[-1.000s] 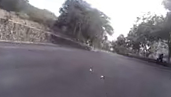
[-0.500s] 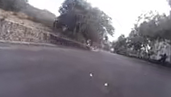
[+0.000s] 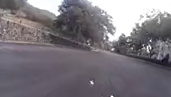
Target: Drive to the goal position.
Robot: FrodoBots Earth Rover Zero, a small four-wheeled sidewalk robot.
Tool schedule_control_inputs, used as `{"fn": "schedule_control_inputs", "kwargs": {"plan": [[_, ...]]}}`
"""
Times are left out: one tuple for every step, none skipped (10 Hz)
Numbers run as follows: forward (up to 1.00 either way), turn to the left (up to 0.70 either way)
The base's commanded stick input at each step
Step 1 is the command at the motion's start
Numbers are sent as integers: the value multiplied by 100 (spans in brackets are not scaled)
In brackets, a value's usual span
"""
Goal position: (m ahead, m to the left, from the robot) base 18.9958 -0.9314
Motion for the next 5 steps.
{"fn": "schedule_control_inputs", "kwargs": {"plan": [[85,-5],[85,0],[85,0],[85,0],[85,0]]}}
